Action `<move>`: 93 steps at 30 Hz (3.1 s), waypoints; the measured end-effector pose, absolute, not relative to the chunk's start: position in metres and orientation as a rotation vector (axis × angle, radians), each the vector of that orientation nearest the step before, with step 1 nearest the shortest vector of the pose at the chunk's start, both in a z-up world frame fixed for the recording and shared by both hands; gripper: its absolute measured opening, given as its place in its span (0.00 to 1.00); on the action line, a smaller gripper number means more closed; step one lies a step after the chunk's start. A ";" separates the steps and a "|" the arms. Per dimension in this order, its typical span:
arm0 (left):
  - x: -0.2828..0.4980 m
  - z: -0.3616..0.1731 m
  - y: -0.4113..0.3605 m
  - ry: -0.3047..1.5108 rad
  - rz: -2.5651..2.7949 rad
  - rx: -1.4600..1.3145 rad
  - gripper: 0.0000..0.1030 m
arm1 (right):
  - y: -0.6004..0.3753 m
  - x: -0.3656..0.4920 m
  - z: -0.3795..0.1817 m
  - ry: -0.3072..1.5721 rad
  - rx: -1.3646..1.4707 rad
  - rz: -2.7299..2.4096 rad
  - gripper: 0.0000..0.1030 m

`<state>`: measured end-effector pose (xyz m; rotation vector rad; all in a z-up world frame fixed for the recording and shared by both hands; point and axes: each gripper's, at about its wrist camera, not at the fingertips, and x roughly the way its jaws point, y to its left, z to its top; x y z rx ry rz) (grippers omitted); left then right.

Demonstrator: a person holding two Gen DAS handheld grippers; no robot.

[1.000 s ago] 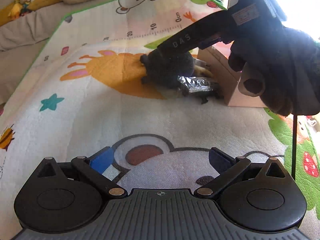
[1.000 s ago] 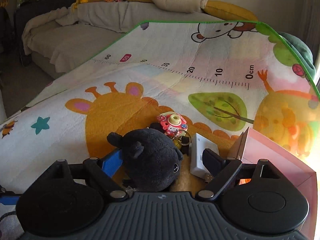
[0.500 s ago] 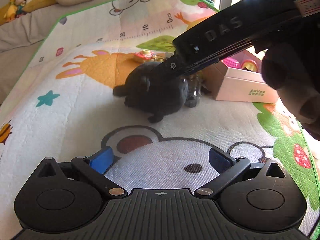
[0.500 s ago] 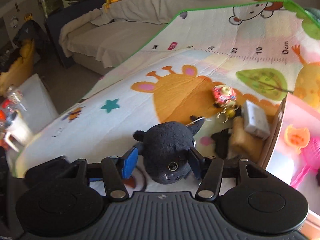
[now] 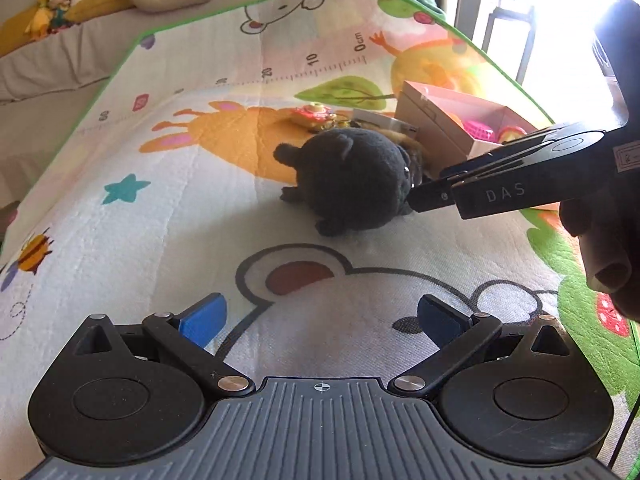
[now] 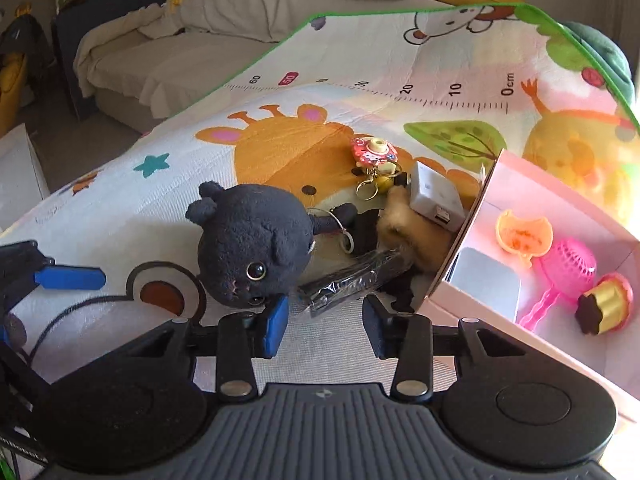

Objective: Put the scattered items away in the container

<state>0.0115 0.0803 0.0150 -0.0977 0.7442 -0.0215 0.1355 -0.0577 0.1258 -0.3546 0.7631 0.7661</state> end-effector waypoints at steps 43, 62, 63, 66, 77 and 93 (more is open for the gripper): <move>0.062 0.012 -0.118 0.761 -0.637 0.124 1.00 | -0.315 0.090 0.133 0.669 0.001 0.252 0.64; 0.015 0.012 0.059 0.781 -0.023 -0.030 1.00 | -0.144 0.100 0.099 0.734 -0.232 0.384 0.82; 0.013 0.012 0.063 0.774 -0.024 -0.040 1.00 | -0.144 0.102 0.099 0.736 -0.266 0.377 0.82; 0.011 0.011 0.066 0.753 -0.028 -0.063 1.00 | -0.157 0.105 0.100 0.693 -0.346 0.285 0.83; 0.016 0.004 0.056 0.745 -0.021 -0.037 1.00 | -0.153 0.099 0.110 0.693 -0.152 0.414 1.00; 0.018 0.004 0.047 0.795 0.015 0.011 1.00 | -0.172 0.088 0.099 0.715 -0.194 0.445 0.80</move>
